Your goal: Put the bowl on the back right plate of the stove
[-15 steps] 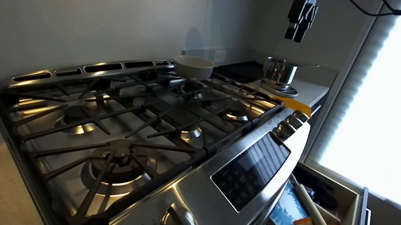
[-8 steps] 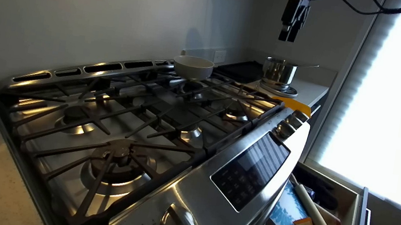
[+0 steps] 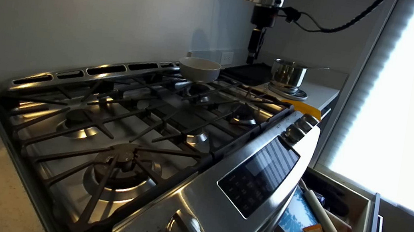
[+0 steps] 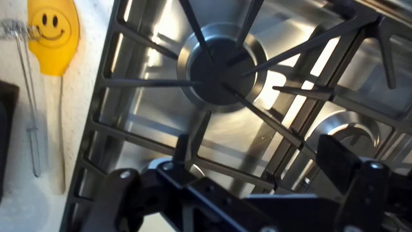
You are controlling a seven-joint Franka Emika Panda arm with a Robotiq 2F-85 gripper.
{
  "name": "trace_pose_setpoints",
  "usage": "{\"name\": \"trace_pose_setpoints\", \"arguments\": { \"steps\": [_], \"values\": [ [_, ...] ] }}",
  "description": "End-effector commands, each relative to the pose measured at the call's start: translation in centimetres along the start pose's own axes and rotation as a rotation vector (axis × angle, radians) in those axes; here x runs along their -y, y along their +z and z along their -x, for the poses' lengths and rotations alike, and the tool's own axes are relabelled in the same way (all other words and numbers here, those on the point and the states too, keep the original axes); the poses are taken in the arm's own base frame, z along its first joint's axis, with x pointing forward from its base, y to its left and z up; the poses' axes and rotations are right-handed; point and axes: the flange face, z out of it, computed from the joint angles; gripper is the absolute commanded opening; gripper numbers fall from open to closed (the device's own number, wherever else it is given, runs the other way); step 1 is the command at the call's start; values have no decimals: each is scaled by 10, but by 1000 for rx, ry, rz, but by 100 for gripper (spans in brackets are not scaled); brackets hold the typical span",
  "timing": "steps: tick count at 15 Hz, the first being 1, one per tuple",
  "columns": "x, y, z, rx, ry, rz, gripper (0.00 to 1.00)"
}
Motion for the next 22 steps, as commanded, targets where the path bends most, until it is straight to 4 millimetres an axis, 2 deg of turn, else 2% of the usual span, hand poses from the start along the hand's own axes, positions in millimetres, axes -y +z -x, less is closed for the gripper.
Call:
{"name": "trace_pose_setpoints", "arguments": {
  "steps": [1, 2, 4, 5, 7, 11, 13, 17, 18, 19, 22],
  "values": [
    [-10, 11, -51, -35, -179, -12, 100],
    [1, 11, -32, -24, -97, -4, 100],
    [1, 12, -51, -41, -147, -6, 100],
    [-7, 13, -49, -80, -113, 23, 100],
    [-17, 30, -58, -113, -243, 148, 100],
    [-24, 62, -79, -271, -357, 291, 100],
    [-24, 75, -88, -343, -392, 331, 100],
    [-16, 89, -102, -437, -455, 338, 100],
    [-14, 94, -103, -444, -452, 309, 75],
    [-12, 97, -104, -449, -446, 279, 74],
    [-10, 97, -105, -447, -413, 252, 50]
  ]
}}
